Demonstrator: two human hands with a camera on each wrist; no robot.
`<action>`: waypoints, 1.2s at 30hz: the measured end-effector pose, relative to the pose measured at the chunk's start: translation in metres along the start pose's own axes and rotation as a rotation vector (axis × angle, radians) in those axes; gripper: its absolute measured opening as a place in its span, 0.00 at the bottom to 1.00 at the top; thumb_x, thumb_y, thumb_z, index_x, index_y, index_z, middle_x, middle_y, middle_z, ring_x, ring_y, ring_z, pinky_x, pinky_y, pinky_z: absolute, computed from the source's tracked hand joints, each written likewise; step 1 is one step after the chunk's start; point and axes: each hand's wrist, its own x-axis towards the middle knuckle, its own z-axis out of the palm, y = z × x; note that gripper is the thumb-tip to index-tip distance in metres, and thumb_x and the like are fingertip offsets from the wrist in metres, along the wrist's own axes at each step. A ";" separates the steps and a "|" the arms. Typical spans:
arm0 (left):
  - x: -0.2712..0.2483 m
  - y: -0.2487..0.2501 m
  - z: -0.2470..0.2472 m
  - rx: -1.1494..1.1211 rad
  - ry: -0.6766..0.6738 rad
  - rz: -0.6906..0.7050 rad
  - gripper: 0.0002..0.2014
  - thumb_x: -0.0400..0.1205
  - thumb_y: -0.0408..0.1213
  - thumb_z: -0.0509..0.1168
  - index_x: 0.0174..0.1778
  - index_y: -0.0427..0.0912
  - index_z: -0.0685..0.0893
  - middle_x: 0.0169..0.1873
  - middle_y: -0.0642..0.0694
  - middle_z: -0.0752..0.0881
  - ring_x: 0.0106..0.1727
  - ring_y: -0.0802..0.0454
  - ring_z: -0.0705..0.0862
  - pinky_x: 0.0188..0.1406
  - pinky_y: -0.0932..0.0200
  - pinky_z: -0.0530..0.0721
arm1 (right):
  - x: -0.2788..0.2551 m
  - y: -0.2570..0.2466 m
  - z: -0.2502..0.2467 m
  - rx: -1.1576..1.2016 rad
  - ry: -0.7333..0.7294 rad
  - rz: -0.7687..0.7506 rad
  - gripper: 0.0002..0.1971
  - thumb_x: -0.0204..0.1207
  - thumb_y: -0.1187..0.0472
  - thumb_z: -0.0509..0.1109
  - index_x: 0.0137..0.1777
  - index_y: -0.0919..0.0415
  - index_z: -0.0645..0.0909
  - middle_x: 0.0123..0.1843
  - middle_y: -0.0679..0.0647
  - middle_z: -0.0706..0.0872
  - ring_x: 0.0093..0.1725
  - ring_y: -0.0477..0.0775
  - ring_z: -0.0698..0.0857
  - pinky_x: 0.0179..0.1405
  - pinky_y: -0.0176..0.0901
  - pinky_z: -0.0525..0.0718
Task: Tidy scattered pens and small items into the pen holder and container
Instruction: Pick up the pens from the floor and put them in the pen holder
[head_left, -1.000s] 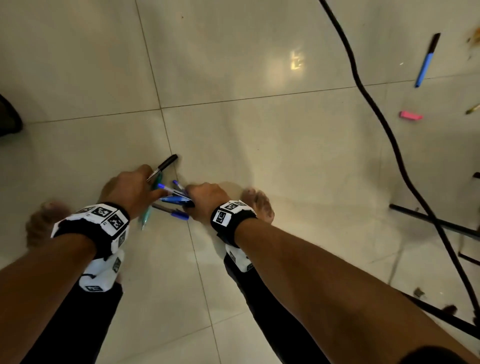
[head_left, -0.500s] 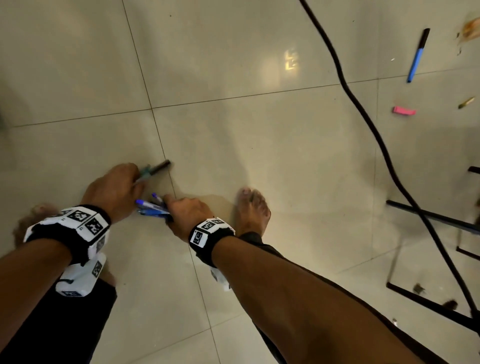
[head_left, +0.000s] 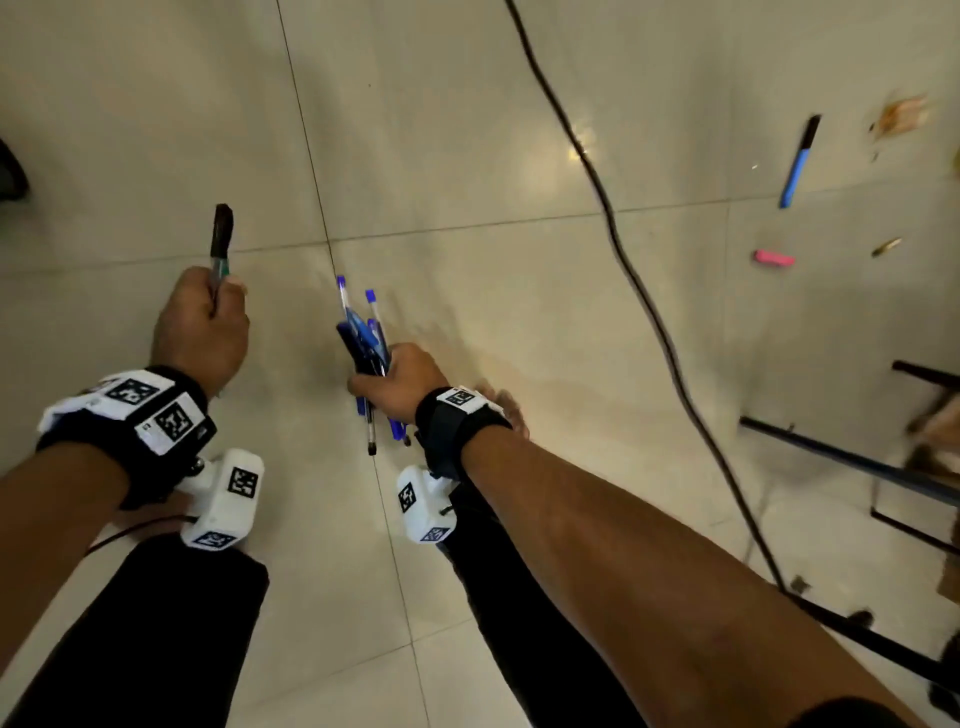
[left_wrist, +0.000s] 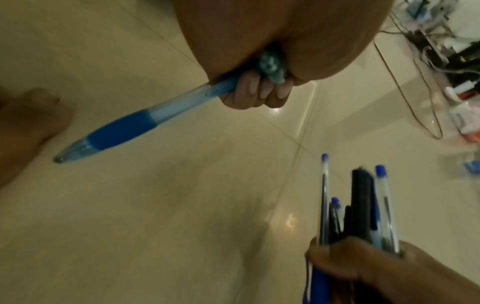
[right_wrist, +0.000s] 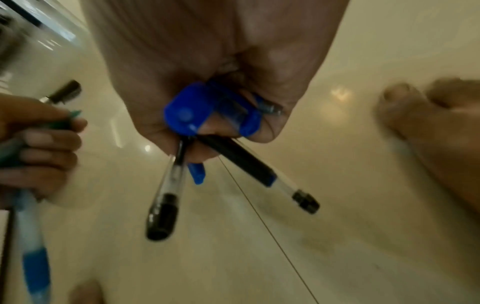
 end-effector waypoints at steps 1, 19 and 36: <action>-0.004 0.010 -0.003 -0.052 -0.007 -0.007 0.19 0.80 0.57 0.53 0.47 0.44 0.76 0.36 0.38 0.83 0.38 0.36 0.81 0.41 0.41 0.80 | -0.006 -0.011 -0.012 0.049 0.016 -0.014 0.10 0.68 0.53 0.75 0.35 0.60 0.82 0.33 0.58 0.88 0.33 0.59 0.87 0.39 0.53 0.89; -0.006 0.054 -0.168 -0.932 0.092 -0.328 0.12 0.89 0.47 0.55 0.43 0.47 0.75 0.17 0.57 0.70 0.18 0.63 0.68 0.17 0.70 0.67 | -0.044 -0.176 0.024 0.194 -0.067 0.011 0.10 0.74 0.53 0.74 0.34 0.55 0.83 0.40 0.59 0.91 0.41 0.60 0.90 0.49 0.53 0.89; 0.005 0.052 -0.207 -1.047 0.289 -0.318 0.11 0.89 0.44 0.56 0.43 0.46 0.77 0.23 0.50 0.70 0.20 0.59 0.71 0.19 0.65 0.70 | -0.049 -0.209 0.086 0.154 0.116 0.028 0.13 0.74 0.50 0.73 0.36 0.59 0.84 0.34 0.56 0.88 0.33 0.59 0.86 0.35 0.51 0.86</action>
